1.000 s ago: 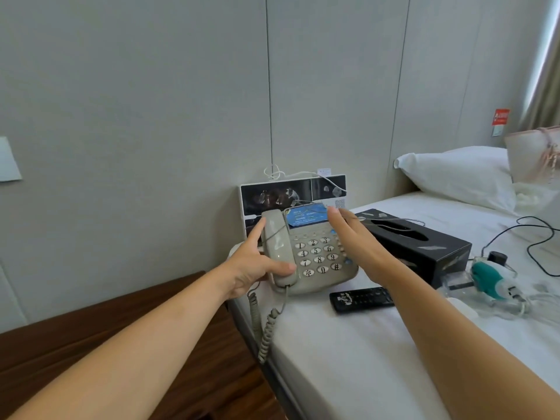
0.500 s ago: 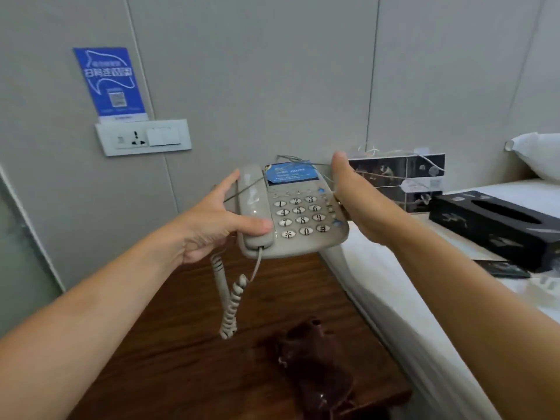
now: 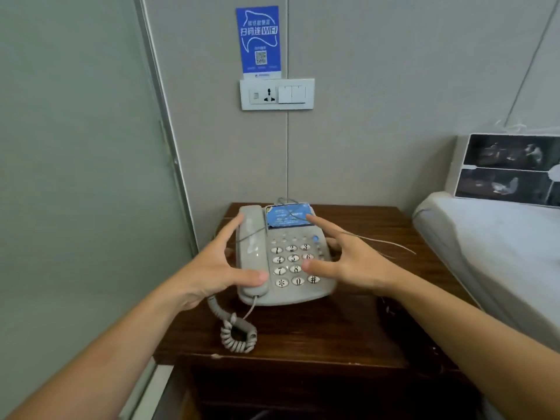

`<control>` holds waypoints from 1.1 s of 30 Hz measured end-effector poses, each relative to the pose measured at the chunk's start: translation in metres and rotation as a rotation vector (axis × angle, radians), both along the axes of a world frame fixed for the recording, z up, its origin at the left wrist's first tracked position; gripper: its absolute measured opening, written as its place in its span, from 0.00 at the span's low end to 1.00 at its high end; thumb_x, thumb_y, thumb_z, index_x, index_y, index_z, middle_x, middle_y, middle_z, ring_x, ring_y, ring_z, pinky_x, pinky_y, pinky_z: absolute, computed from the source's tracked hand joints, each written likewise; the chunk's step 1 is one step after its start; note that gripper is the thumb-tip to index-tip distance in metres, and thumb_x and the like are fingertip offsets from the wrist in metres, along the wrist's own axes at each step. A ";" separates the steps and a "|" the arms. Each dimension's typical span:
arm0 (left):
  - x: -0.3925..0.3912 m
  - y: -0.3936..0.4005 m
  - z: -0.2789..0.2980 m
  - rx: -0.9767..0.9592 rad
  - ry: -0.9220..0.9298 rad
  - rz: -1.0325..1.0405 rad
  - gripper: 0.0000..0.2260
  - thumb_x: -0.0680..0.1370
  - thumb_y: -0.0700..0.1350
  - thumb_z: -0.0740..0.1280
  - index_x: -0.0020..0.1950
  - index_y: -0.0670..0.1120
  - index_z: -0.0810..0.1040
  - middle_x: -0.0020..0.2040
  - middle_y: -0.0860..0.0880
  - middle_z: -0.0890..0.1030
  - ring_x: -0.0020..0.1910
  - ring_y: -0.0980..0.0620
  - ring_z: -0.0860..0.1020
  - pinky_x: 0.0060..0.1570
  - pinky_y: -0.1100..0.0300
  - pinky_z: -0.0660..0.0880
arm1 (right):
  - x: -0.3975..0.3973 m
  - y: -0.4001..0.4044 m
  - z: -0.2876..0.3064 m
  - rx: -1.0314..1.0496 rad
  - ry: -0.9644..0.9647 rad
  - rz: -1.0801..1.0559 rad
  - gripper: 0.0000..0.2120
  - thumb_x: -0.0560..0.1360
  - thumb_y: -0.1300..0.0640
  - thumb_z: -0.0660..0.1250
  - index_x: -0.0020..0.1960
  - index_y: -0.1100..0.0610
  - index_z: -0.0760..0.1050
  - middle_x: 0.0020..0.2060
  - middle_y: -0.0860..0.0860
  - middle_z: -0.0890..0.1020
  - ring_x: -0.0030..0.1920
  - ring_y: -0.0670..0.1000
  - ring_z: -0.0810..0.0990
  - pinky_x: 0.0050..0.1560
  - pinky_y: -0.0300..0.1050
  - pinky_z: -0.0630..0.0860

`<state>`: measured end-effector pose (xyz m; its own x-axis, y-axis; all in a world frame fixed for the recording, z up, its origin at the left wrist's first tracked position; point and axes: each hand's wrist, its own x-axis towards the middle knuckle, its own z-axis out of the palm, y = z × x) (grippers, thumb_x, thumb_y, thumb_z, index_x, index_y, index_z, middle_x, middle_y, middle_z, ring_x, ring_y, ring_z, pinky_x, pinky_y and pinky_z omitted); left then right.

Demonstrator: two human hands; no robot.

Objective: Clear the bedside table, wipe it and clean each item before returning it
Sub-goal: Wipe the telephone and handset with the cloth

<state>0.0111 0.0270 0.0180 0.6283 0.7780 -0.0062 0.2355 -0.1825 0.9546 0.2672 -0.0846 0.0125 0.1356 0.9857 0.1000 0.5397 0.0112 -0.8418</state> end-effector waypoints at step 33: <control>-0.009 0.023 -0.037 0.186 0.119 -0.133 0.53 0.63 0.49 0.86 0.73 0.75 0.53 0.60 0.57 0.77 0.51 0.64 0.82 0.49 0.70 0.76 | 0.057 0.175 0.038 -0.492 0.120 -0.576 0.16 0.88 0.50 0.52 0.68 0.61 0.65 0.33 0.60 0.82 0.24 0.51 0.76 0.21 0.35 0.68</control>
<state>0.0020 0.0499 -0.0191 0.7285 0.6833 0.0496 0.3060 -0.3893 0.8688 0.3238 0.0902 0.0503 0.6232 0.6834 -0.3802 0.2512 -0.6353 -0.7302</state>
